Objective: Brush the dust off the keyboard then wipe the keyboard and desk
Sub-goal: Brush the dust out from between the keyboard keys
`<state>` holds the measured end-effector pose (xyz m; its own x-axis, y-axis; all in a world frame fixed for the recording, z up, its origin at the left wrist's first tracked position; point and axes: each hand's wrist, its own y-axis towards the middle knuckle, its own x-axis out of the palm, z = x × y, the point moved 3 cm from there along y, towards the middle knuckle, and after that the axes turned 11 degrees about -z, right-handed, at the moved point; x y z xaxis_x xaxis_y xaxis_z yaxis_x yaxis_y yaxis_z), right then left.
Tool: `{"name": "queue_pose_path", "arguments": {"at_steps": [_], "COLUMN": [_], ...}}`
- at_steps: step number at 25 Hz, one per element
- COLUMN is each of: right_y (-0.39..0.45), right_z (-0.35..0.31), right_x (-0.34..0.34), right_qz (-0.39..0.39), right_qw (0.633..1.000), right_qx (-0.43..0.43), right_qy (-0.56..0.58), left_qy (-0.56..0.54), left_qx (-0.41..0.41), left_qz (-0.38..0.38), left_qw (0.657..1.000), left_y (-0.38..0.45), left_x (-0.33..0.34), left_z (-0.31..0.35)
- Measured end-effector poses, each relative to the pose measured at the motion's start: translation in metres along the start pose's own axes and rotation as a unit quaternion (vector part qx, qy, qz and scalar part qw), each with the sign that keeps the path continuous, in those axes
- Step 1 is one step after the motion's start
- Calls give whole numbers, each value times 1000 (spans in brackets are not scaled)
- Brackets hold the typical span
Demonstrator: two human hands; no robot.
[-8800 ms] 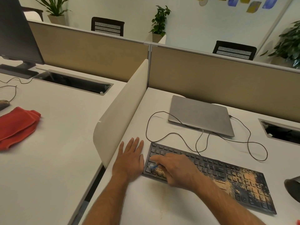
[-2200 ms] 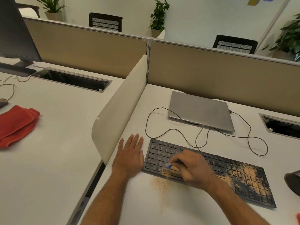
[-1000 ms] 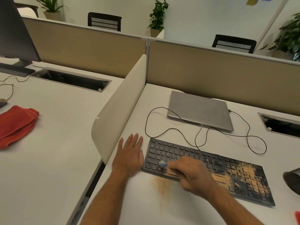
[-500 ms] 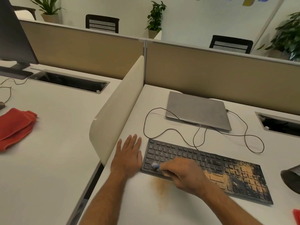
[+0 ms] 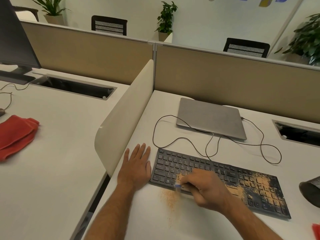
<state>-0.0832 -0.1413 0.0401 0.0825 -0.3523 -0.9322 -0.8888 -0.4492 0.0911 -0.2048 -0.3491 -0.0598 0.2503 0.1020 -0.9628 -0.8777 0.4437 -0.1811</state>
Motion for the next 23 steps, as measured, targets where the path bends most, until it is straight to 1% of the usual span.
{"name": "queue_pose_path", "arguments": {"at_steps": [2, 3, 5, 7, 10, 14, 18, 21, 23], "right_y": [0, 1, 1, -3, -3, -2, -7, -9, -12], "right_z": [3, 3, 0, 2, 4, -1, 4, -2, -4], "right_x": [-3, -3, 0, 3, 0, 2, 1, 6, 6], "right_qz": [27, 29, 8, 2, 25, 14, 46, 19, 17], "right_qw": [999, 1000, 1000, 999, 1000, 999, 998, 999, 1000], "right_qx": [4, 1, -12, -17, 1, -3, 30, 30, 23], "right_qy": [22, 12, -26, -29, -3, -30, -2, -28, -10], "left_qy": [-4, -5, -5, -5, -9, -9, -12, -17, -23], "left_qx": [1, 1, 2, 1, 2, 4, 9, 26, 38], "left_qz": [3, 4, 4, 4, 3, 7, 8, 4, 6], "left_qw": [1000, 1000, 1000, 1000, 1000, 1000, 1000, 1000, 999], "left_y": [0, 0, 0, 0, 1, 1, 1, -2, -3], "left_x": [0, 0, 0, 0, 1, 2, 2, 0, -1], "left_z": [0, 0, 0, 0, -1, -1, -1, 0, 0]}}
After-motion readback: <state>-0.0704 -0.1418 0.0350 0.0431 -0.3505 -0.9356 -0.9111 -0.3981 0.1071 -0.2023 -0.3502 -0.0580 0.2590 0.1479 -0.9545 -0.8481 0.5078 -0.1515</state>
